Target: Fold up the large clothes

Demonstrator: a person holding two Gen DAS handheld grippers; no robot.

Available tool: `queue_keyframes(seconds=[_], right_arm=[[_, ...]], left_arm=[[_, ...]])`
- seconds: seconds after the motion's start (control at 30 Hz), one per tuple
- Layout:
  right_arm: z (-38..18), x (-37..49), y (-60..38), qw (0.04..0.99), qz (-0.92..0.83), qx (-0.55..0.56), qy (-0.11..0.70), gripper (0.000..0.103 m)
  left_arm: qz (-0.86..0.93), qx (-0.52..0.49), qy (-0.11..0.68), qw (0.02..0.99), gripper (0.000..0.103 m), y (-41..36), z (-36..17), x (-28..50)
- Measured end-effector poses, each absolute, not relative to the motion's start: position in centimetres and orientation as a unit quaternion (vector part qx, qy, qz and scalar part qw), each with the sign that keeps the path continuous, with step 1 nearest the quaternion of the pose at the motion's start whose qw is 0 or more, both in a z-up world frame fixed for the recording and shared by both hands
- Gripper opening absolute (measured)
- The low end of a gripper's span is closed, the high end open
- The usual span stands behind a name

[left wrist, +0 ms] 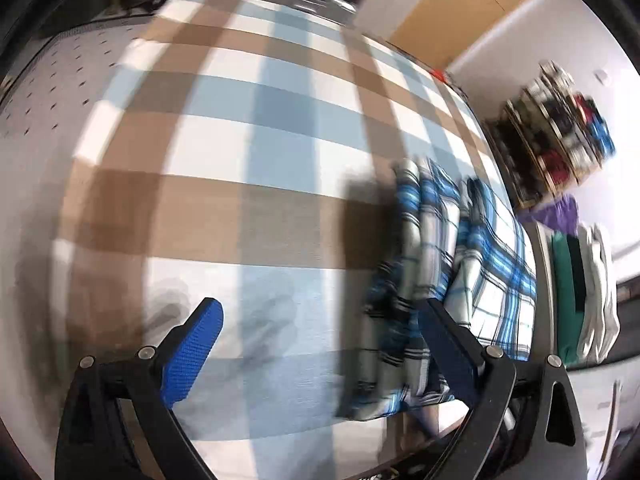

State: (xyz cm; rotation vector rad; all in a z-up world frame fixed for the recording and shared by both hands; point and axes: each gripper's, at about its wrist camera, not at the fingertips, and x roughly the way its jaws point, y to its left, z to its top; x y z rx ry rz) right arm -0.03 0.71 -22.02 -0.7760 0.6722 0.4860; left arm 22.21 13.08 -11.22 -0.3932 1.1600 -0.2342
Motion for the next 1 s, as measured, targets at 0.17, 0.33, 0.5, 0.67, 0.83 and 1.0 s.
queue_keyframes(seconds=[0.17, 0.33, 0.5, 0.67, 0.83, 1.0], right_arm=[[-17.8, 0.8, -4.0, 0.865, 0.293, -0.196, 0.359, 0.066], [-14.0, 1.1, -12.8, 0.893, 0.268, 0.009, 0.362, 0.076], [-11.7, 2.4, -19.9, 0.909, 0.206, 0.096, 0.348, 0.084], [-8.5, 8.9, -21.3, 0.908, 0.189, 0.075, 0.368, 0.087], [-7.8, 16.7, -18.3, 0.885, 0.213, 0.012, 0.414, 0.091], [-12.9, 24.9, -14.2, 0.825, 0.226, -0.045, 0.516, 0.091]], left_arm=[[-0.178, -0.178, 0.479, 0.841, 0.096, 10.8, -6.9, 20.3], [-0.264, -0.100, 0.487, 0.826, 0.096, 4.3, -7.4, 19.8], [-0.233, 0.040, 0.552, 0.800, 0.095, -1.7, -12.4, 20.6], [-0.206, 0.055, 0.552, 0.806, 0.037, -1.2, -12.8, 20.1], [-0.233, -0.027, 0.547, 0.804, 0.008, 1.8, -12.2, 19.9], [-0.246, -0.024, 0.543, 0.803, 0.008, 2.9, -12.2, 19.5]])
